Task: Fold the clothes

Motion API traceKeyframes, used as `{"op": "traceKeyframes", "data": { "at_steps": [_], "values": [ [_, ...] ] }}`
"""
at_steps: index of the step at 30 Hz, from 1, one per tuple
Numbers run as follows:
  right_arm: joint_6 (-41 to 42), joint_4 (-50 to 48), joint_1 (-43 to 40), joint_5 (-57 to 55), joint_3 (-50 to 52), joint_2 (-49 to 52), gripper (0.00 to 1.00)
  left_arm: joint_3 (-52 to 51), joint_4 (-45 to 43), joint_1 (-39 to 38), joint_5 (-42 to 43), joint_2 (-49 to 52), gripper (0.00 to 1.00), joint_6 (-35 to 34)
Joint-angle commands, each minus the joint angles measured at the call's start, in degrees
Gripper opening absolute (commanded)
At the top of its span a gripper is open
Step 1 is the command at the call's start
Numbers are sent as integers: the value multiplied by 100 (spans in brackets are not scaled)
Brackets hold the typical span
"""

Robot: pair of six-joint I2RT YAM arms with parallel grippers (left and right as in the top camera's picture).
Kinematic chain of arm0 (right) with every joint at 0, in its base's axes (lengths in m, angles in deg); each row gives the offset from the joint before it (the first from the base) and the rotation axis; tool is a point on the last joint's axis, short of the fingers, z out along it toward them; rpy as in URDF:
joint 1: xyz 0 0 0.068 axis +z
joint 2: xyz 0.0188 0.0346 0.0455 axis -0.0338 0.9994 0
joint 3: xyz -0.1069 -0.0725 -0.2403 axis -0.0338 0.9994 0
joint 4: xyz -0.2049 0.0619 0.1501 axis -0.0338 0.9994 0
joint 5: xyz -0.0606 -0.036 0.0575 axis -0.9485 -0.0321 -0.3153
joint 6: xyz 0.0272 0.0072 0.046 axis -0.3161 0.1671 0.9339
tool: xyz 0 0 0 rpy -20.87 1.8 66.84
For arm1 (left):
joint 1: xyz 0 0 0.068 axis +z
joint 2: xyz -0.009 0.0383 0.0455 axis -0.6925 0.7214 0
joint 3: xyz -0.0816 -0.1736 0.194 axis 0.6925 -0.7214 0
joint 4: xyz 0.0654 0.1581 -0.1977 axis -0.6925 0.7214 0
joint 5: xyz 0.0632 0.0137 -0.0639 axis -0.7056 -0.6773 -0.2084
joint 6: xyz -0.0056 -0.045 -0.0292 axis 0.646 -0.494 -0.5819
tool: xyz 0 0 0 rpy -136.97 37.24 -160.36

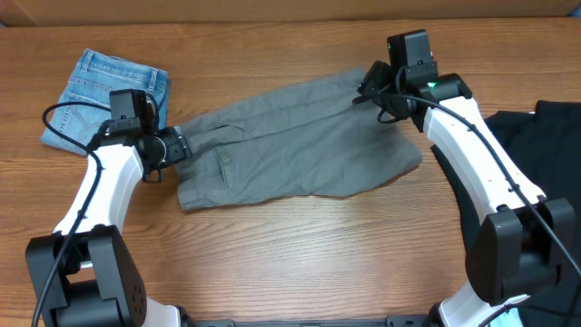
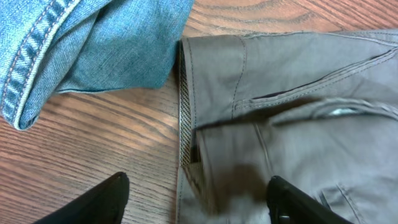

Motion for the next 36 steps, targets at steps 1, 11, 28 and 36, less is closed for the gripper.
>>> {"op": "traceKeyframes", "data": {
  "at_steps": [1, 11, 28, 36],
  "values": [
    [-719, 101, -72, -87, -166, -164, 66, 273, 212, -2, -59, -31, 77, 337],
    [-927, 1974, -566, -87, -133, -369, 70, 533, 1495, -70, 911, -33, 57, 1150],
    [-1893, 1198, -1325, 382, 1270, 251, 93, -1012, 328, -778, 1134, -17, 36, 1757],
    [-1823, -398, -1325, 743, 2463, 291, 74, -1495, -151, -774, 643, -11, 39, 1762]
  ]
}}
